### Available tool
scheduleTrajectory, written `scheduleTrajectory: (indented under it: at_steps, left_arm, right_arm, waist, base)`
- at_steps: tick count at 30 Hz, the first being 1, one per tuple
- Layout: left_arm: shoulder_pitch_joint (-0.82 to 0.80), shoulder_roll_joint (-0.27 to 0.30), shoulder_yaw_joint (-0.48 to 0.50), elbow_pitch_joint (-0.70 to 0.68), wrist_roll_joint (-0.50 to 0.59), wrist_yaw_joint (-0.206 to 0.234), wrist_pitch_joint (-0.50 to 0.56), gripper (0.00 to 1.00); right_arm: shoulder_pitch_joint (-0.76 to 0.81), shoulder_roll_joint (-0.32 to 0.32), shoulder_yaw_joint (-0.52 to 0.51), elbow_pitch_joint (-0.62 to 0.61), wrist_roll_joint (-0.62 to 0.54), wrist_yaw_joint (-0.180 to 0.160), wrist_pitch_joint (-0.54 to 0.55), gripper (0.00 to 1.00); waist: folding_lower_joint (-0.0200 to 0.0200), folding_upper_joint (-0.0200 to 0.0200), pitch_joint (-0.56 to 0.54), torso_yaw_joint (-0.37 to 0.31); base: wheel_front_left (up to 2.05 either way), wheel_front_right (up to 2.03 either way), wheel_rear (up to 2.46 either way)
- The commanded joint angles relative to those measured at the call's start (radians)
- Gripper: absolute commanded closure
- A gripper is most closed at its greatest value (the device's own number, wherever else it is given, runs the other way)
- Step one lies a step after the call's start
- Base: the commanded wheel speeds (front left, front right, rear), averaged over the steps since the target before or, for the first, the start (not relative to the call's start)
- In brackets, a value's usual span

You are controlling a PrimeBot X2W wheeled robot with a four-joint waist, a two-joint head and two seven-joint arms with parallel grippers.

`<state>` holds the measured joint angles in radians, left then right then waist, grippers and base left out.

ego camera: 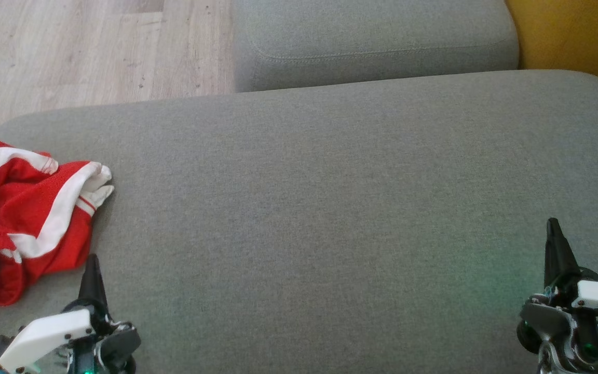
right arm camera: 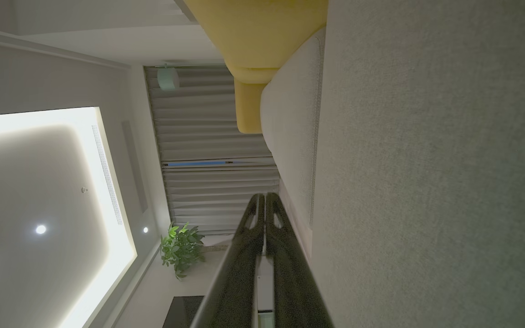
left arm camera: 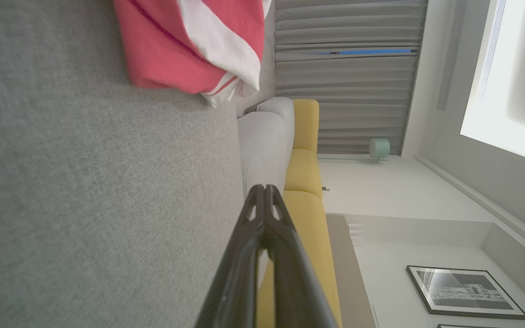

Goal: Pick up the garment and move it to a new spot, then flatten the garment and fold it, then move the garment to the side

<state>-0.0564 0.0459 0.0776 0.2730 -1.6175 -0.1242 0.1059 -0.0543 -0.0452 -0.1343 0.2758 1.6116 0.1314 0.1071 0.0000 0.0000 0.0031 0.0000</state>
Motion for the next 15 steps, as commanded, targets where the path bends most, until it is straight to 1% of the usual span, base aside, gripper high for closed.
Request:
scheduleTrajectory:
  at_steps: [1,15]
  left_arm:
    - [-0.052,0.004,0.037,-0.028,0.010,-0.007,0.008,1.00]
    - [-0.052,0.004,0.037,-0.028,0.010,-0.007,0.008,1.00]
  right_arm:
    - [-0.054,-0.005,0.019,-0.031,-0.004,-0.001,0.007,1.00]
    - [-0.054,-0.005,0.020,-0.031,-0.004,-0.001,0.007,1.00]
  waist:
    - [0.0000,0.0000,0.000,0.000]
    - [0.0000,0.0000,0.000,0.000]
  base:
    - [0.00,0.00,0.00]
    - [0.00,0.00,0.00]
